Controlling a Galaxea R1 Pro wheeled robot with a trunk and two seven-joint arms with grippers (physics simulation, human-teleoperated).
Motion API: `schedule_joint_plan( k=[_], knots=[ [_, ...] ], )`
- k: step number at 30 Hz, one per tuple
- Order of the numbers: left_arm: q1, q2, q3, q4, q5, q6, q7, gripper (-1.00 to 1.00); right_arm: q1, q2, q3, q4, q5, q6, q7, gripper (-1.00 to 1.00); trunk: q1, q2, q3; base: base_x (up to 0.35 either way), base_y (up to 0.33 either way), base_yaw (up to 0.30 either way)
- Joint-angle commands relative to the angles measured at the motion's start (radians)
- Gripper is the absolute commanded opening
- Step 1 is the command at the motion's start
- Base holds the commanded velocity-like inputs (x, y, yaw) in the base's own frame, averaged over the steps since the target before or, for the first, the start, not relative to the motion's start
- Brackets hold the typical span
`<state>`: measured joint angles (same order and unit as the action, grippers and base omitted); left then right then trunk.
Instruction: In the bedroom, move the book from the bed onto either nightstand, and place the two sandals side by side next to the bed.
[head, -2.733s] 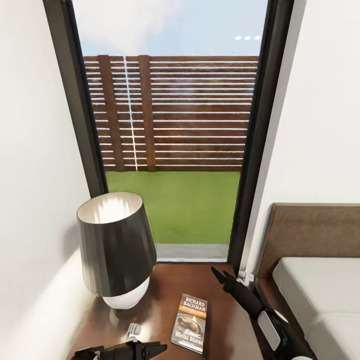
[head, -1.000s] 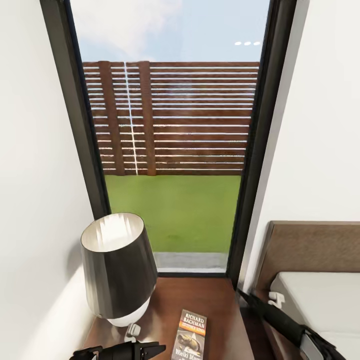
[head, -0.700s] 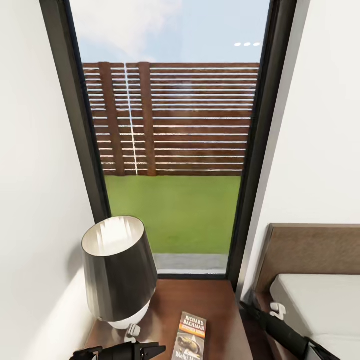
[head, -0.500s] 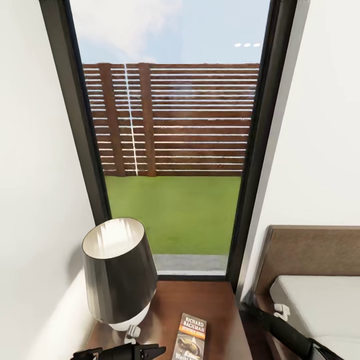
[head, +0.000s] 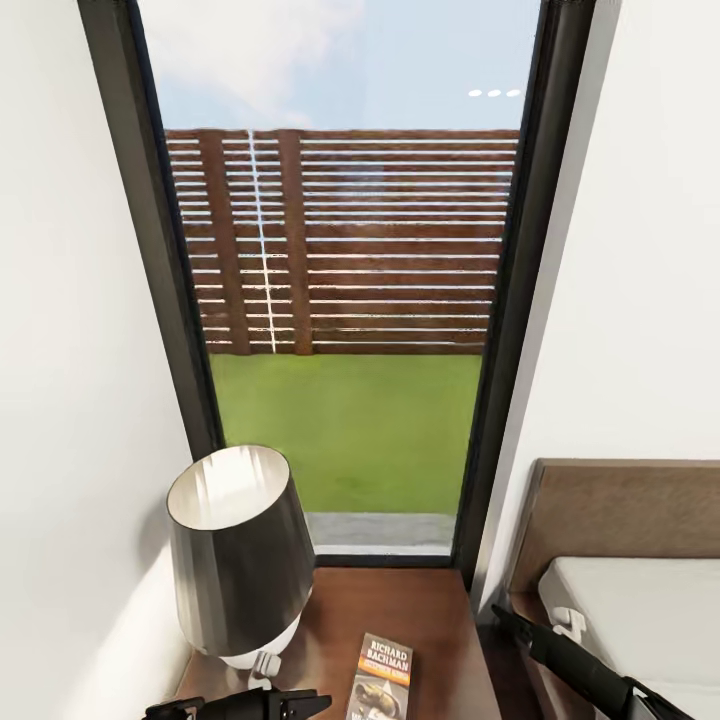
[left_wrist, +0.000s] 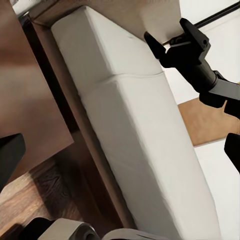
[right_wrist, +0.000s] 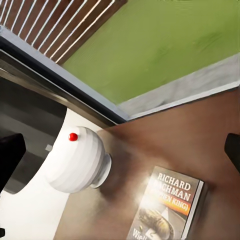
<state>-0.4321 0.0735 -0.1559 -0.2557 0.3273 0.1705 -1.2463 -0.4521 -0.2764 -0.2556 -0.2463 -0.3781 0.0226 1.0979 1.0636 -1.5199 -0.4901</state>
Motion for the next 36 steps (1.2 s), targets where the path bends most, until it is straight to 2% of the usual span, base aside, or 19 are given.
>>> schedule_joint_plan(
  k=[1,36],
  knots=[
    [0.000,0.001,-0.008,-0.001,0.010,0.011,-0.001,1.00,-0.001,-0.001,0.003,0.001,-0.007,0.002,0.003,1.00,-0.004,0.007,0.002,0.000,0.000,0.000],
    [0.000,0.002,-0.008,0.027,0.009,0.009,0.004,1.00,-0.001,0.000,0.003,0.031,-0.007,0.001,0.003,1.00,-0.138,0.252,0.112,0.000,0.000,0.000]
  ],
)
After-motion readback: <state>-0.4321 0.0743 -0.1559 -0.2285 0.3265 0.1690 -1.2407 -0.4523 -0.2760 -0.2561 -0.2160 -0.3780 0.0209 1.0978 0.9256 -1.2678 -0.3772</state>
